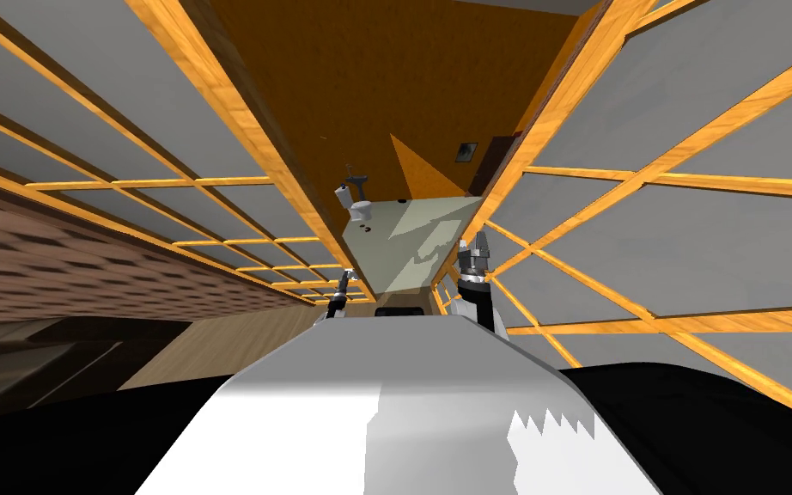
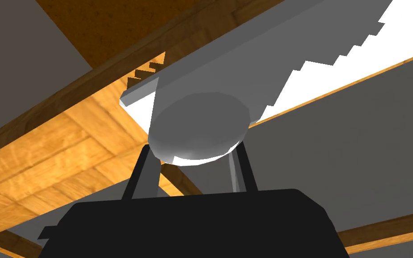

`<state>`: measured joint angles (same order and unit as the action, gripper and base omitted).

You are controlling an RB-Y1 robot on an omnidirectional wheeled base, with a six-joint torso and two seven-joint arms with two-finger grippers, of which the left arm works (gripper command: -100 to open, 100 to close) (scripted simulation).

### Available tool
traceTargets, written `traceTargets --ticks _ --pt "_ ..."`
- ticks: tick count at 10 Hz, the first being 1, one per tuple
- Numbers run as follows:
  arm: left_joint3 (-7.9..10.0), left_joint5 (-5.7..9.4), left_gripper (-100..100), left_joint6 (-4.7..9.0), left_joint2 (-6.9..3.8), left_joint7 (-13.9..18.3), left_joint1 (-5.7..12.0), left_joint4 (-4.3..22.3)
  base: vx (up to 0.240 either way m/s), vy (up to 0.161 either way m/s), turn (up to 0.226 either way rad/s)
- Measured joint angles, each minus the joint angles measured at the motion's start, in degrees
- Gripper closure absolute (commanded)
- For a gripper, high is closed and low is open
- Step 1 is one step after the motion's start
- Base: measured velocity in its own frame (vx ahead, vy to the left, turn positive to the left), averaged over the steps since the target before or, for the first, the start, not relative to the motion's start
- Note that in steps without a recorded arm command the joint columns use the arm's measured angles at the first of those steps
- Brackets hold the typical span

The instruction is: Pull the door open

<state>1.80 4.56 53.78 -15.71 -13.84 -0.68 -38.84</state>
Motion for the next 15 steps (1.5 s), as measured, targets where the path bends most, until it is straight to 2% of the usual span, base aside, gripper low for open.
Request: traceTargets --ticks 1,3,4,8,10,11,13,14,15 --pt "-0.09 -0.01 100 -1.01 0.12 0.16 -0.97 -1.81 -0.027 0.015 -0.070" --pt "-0.31 1.39 100 -1.75 -0.01 2.78 -1.35 -2.70 -0.068 0.032 -0.101" --pt "-0.40 1.81 100 -0.82 -0.03 4.18 -0.12 -0.61 -0.051 0.016 -0.059" --pt "-0.98 3.78 100 -0.85 -0.08 9.49 0.16 -0.13 -0.042 0.017 -0.039" --pt "-1.09 4.45 100 -3.31 0.25 10.58 -2.02 -4.50 -0.035 0.025 -0.058" --pt "-1.19 4.76 100 -2.58 0.24 11.59 -1.19 -2.91 -0.047 0.020 -0.080" --pt "-1.43 5.75 100 -0.18 0.21 14.16 1.00 1.48 -0.035 0.013 -0.034" --pt "-1.46 5.89 100 -1.97 0.33 14.27 -1.15 -2.42 -0.045 0.016 -0.051" --pt "-1.63 6.41 100 -1.50 0.38 15.46 -0.14 -0.62 -0.087 0.029 -0.099"
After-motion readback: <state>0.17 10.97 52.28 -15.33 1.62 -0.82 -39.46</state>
